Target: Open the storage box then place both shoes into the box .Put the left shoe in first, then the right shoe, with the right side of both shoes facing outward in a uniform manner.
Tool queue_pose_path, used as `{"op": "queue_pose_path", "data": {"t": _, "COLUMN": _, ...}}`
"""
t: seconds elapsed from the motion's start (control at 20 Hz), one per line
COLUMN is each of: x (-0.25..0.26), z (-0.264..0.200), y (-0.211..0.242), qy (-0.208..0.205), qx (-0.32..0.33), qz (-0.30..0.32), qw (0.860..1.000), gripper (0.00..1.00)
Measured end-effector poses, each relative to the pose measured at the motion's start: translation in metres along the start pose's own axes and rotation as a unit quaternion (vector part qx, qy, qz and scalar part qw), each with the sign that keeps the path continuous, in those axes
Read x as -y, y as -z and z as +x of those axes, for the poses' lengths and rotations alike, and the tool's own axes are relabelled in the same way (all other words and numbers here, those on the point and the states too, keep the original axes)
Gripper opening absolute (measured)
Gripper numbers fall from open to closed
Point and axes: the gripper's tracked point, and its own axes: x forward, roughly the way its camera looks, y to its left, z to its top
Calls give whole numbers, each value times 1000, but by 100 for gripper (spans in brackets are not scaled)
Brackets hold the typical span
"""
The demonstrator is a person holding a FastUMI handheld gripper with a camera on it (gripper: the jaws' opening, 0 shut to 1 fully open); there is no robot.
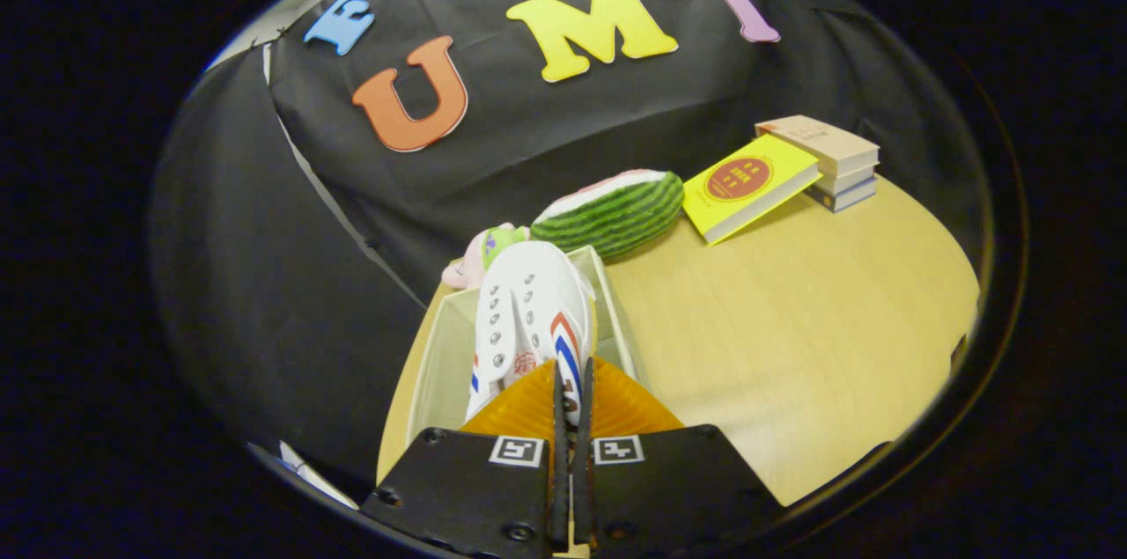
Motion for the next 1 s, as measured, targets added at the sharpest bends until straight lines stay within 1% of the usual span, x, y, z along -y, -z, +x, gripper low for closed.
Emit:
{"op": "queue_pose_path", "data": {"t": 0.05, "x": 5, "z": 4, "y": 3, "qy": 8, "qx": 5, "qz": -20, "qw": 1000, "gripper": 7}}
{"op": "queue_pose_path", "data": {"t": 0.1, "x": -3, "z": 13, "y": 8, "qy": -18, "qx": 19, "qz": -33, "qw": 999, "gripper": 31}}
{"op": "queue_pose_path", "data": {"t": 0.15, "x": -14, "z": 6, "y": 6, "qy": -46, "qx": 29, "qz": -45, "qw": 998, "gripper": 55}}
{"op": "queue_pose_path", "data": {"t": 0.2, "x": -6, "z": -1, "y": 5, "qy": -31, "qx": 35, "qz": -65, "qw": 997, "gripper": 78}}
{"op": "queue_pose_path", "data": {"t": 0.25, "x": 18, "z": -11, "y": 3, "qy": 5, "qx": 49, "qz": -88, "qw": 995, "gripper": 100}}
{"op": "queue_pose_path", "data": {"t": 0.3, "x": 28, "z": -17, "y": -6, "qy": 23, "qx": 72, "qz": -109, "qw": 991, "gripper": 100}}
{"op": "queue_pose_path", "data": {"t": 0.35, "x": 27, "z": -23, "y": -13, "qy": 30, "qx": 95, "qz": -122, "qw": 988, "gripper": 100}}
{"op": "queue_pose_path", "data": {"t": 0.45, "x": 29, "z": -46, "y": -21, "qy": 35, "qx": 122, "qz": -126, "qw": 984, "gripper": 100}}
{"op": "queue_pose_path", "data": {"t": 0.55, "x": 33, "z": -74, "y": -33, "qy": 31, "qx": 148, "qz": -118, "qw": 981, "gripper": 100}}
{"op": "queue_pose_path", "data": {"t": 0.7, "x": 47, "z": -117, "y": -57, "qy": 35, "qx": 194, "qz": -112, "qw": 974, "gripper": 100}}
{"op": "queue_pose_path", "data": {"t": 0.8, "x": 58, "z": -143, "y": -66, "qy": 36, "qx": 213, "qz": -109, "qw": 970, "gripper": 100}}
{"op": "queue_pose_path", "data": {"t": 1.0, "x": 96, "z": -197, "y": -78, "qy": 42, "qx": 254, "qz": -85, "qw": 963, "gripper": 100}}
